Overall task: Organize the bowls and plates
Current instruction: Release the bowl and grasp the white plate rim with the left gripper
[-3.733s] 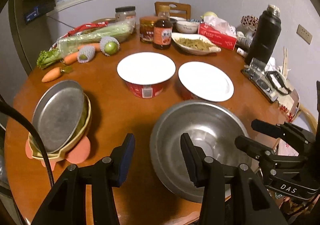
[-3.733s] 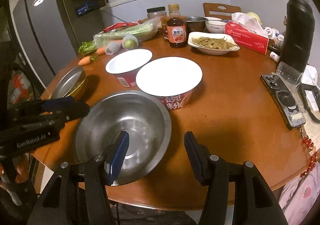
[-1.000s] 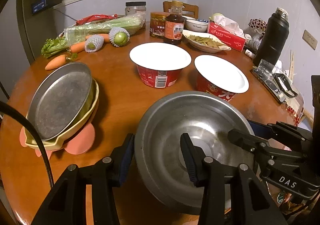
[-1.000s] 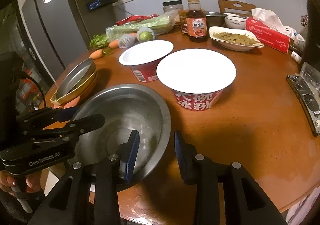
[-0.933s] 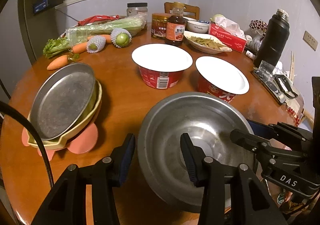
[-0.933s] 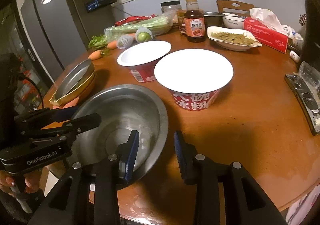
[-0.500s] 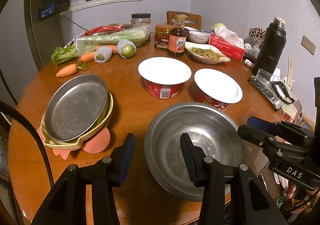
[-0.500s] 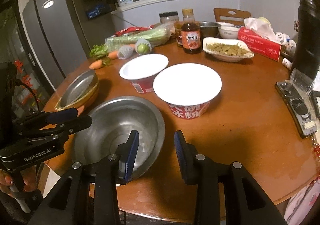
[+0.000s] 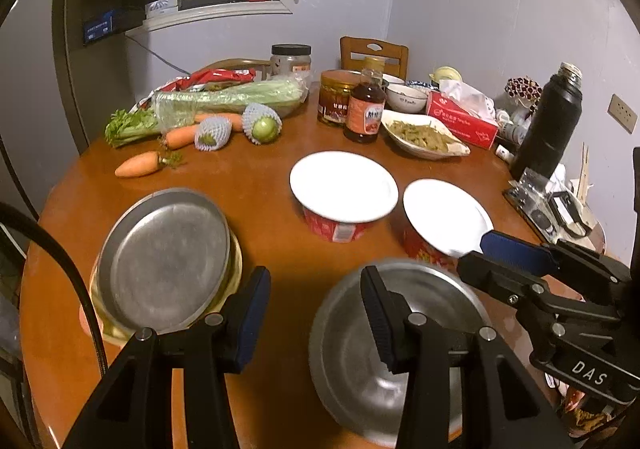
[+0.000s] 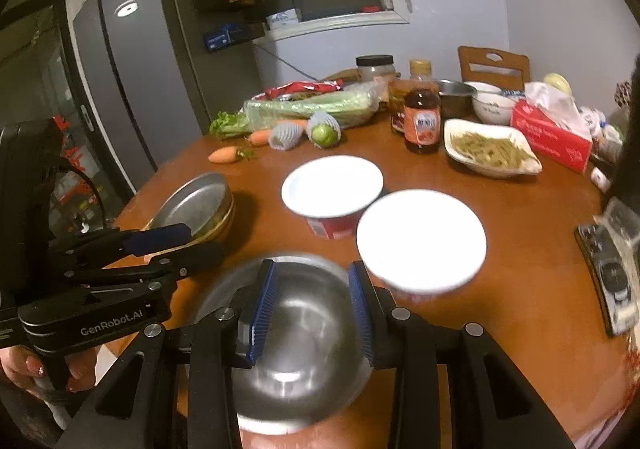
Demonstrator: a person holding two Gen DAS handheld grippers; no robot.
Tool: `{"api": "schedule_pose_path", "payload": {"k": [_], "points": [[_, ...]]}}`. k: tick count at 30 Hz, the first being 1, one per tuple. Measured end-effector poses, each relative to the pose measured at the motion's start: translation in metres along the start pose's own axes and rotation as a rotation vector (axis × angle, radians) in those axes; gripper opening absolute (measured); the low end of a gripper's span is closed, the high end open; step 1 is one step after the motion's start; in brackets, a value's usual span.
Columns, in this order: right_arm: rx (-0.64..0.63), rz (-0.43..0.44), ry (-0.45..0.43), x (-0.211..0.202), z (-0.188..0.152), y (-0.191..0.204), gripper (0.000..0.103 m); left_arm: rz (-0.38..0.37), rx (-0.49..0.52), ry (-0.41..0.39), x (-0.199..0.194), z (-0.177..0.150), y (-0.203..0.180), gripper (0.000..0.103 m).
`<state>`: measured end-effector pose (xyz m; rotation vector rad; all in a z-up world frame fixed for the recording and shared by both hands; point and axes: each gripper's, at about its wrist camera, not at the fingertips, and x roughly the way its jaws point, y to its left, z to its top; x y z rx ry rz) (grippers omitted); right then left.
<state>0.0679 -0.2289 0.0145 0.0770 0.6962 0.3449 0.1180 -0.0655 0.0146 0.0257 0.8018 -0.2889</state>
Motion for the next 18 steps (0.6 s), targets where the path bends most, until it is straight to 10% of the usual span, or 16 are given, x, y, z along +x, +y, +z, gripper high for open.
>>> {"api": "schedule_pose_path", "payload": {"k": [18], "points": [[0.011, -0.071, 0.004, 0.046, 0.107, -0.030, 0.038, 0.032, -0.045, 0.074, 0.053, 0.104, 0.012, 0.047]]}}
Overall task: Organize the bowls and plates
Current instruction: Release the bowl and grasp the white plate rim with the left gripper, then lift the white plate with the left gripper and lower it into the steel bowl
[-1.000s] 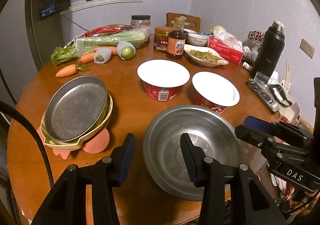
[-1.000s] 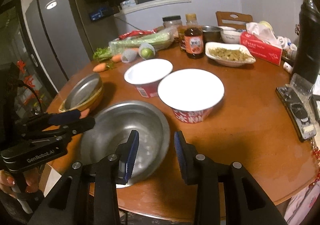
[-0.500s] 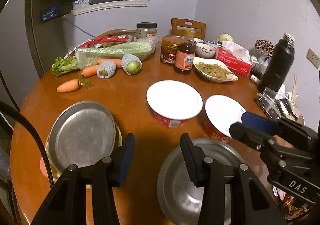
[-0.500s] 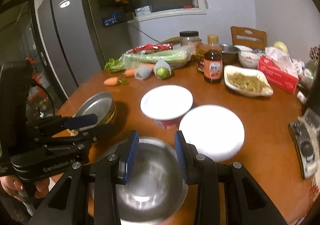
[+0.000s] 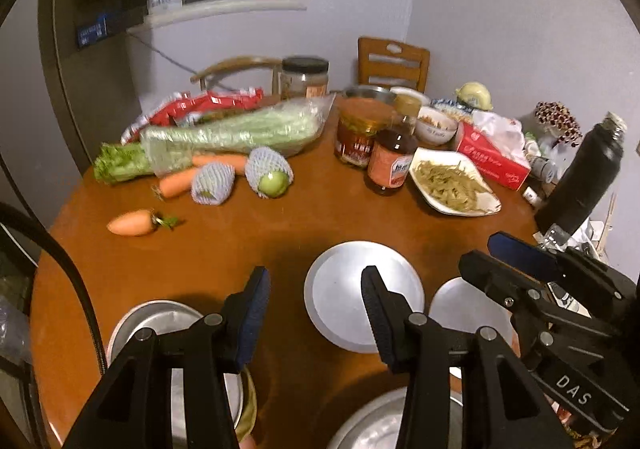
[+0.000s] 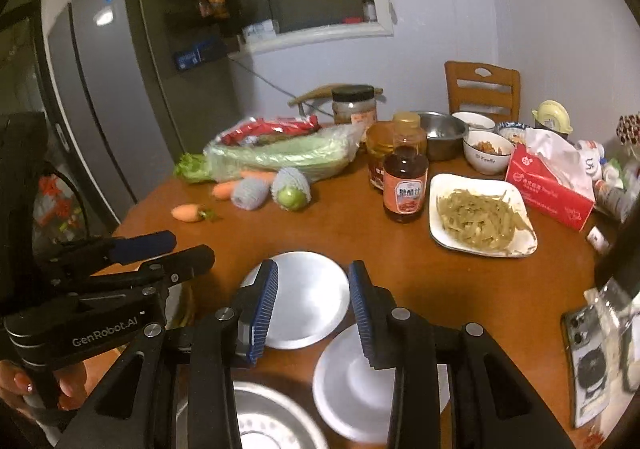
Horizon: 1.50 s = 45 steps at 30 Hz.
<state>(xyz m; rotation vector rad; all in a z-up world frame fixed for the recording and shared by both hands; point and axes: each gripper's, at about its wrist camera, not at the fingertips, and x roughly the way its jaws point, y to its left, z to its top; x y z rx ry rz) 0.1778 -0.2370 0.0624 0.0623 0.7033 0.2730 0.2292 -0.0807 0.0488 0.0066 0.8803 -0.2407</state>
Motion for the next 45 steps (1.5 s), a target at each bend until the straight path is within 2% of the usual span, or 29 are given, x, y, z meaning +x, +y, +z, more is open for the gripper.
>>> {"api": "schedule_pose_path", "payload": {"k": [9, 17, 25, 30, 32, 35, 45], "points": [[0.018, -0.028, 0.113, 0.050, 0.002, -0.015, 0.038, -0.005, -0.052, 0.108, 0.049, -0.008, 0.011, 0.047], [0.016, -0.035, 0.185, 0.084, -0.005, -0.021, 0.038, 0.007, -0.037, 0.146, 0.069, -0.011, 0.005, 0.047], [0.003, -0.037, 0.233, 0.101, -0.014, -0.024, 0.038, 0.035, -0.040, 0.199, 0.086, -0.017, 0.000, 0.047], [-0.008, -0.032, 0.242, 0.105, -0.016, -0.024, 0.031, 0.036, -0.030, 0.238, 0.093, -0.021, -0.002, 0.047], [-0.015, -0.022, 0.245, 0.105, -0.017, -0.023, 0.023, 0.027, -0.026, 0.232, 0.092, -0.022, -0.004, 0.046], [-0.023, -0.009, 0.239, 0.105, -0.016, -0.021, 0.017, 0.006, -0.023, 0.220, 0.089, -0.022, -0.006, 0.045], [-0.017, -0.004, 0.220, 0.096, -0.015, -0.015, 0.014, 0.006, 0.002, 0.165, 0.070, -0.019, -0.010, 0.042]]}}
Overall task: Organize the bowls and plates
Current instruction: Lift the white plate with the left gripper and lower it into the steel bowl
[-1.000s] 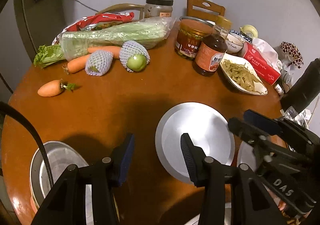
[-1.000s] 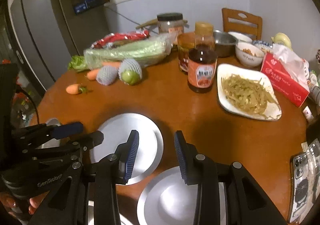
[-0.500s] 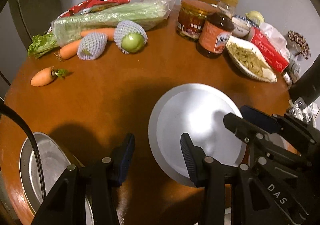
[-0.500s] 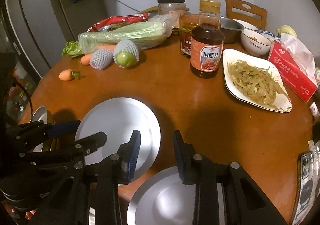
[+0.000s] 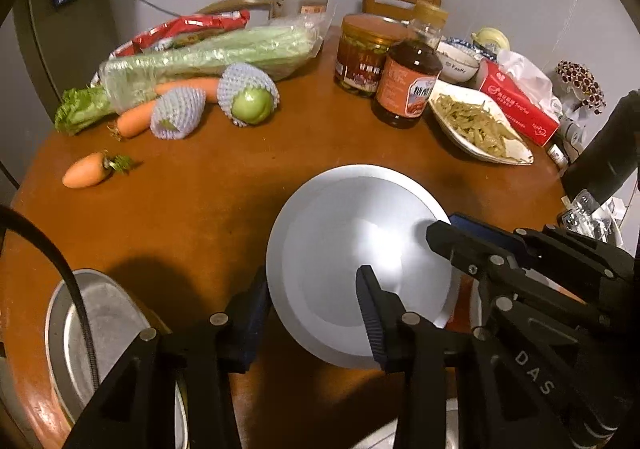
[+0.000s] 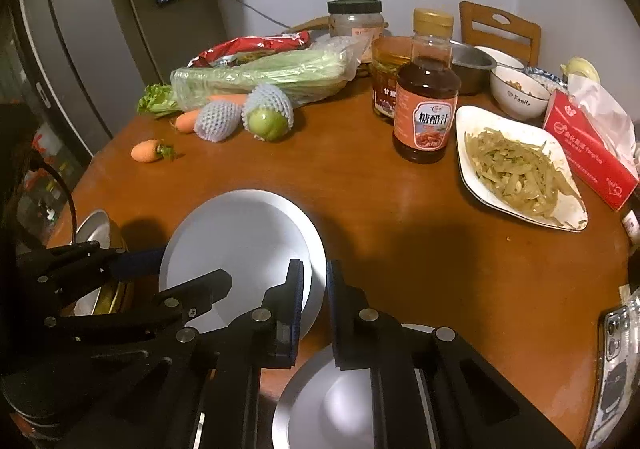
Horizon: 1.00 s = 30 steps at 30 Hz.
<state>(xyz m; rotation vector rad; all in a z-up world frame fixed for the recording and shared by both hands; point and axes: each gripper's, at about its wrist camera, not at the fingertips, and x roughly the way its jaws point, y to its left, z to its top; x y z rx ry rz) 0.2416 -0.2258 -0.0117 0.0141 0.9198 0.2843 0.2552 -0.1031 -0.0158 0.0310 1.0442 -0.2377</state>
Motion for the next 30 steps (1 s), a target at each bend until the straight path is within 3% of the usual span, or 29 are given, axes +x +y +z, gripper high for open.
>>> {"api": "schedule_pose_path", "payload": {"k": [15, 30], "points": [[-0.039, 0.016, -0.135, -0.063, -0.003, 0.025, 0.014, 0.005, 0.007, -0.113, -0.062, -0.011, 0.000, 0.043], [-0.049, 0.013, -0.190, -0.105, -0.026, 0.039, 0.015, 0.009, 0.043, -0.171, -0.100, -0.038, -0.010, 0.043]]}}
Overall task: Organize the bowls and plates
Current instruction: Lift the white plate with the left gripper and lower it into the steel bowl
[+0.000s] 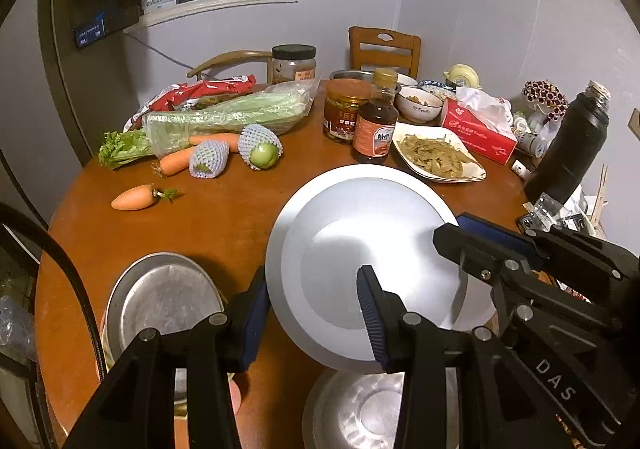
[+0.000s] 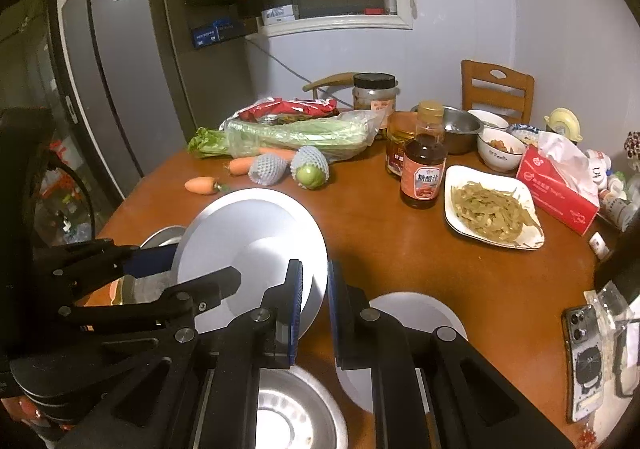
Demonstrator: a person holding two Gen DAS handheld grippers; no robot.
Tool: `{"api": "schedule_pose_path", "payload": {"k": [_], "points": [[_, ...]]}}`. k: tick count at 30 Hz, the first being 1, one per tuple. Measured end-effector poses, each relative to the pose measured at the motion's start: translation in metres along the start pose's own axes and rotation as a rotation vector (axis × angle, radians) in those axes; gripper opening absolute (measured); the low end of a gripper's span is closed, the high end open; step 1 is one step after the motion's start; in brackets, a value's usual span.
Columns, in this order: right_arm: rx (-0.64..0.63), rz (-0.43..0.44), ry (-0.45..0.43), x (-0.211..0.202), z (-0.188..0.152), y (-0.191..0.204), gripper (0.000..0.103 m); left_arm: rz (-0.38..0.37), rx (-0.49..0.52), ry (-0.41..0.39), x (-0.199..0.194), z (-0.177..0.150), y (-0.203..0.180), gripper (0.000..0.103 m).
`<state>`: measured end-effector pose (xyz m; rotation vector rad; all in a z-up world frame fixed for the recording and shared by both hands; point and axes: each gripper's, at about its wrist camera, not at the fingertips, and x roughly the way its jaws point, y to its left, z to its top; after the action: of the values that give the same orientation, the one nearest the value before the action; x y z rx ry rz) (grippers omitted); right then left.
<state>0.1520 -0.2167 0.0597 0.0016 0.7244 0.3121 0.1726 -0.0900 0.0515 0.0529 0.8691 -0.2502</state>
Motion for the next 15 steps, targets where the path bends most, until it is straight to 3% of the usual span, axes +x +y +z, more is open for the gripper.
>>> {"api": "schedule_pose_path", "payload": {"k": [15], "points": [[0.003, -0.004, -0.028, -0.040, -0.036, 0.009, 0.015, -0.018, 0.024, -0.016, -0.030, -0.039, -0.017, 0.043]]}}
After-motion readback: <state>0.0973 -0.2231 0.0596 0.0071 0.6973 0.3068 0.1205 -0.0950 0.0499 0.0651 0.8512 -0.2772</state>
